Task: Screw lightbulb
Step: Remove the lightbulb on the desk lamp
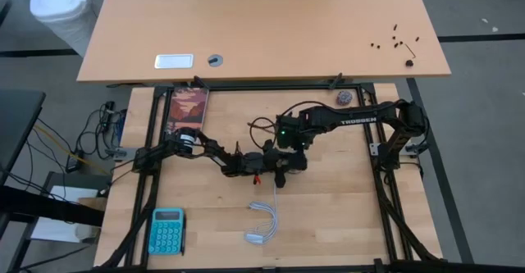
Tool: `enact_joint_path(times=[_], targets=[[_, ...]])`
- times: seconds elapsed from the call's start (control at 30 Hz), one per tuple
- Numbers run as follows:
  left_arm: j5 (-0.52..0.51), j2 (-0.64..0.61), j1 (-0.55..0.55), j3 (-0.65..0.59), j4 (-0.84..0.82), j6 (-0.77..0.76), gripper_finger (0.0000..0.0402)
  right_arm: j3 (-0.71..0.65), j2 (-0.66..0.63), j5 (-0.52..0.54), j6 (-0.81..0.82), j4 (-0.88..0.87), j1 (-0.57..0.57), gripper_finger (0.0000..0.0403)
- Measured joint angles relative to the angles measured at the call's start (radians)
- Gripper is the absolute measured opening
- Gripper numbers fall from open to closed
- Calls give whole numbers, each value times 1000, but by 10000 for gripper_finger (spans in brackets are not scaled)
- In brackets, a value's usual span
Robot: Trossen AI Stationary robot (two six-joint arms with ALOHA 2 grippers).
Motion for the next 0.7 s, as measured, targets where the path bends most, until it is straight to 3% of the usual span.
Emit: enact_joint_path(times=[0.5, 0.7], targets=[[0, 0, 0, -1, 2, -5, 198, -1, -1, 24, -917, -3, 42, 302], [1, 0, -1, 0, 1, -4, 198, -1, -1, 24, -975, 3, 60, 294]])
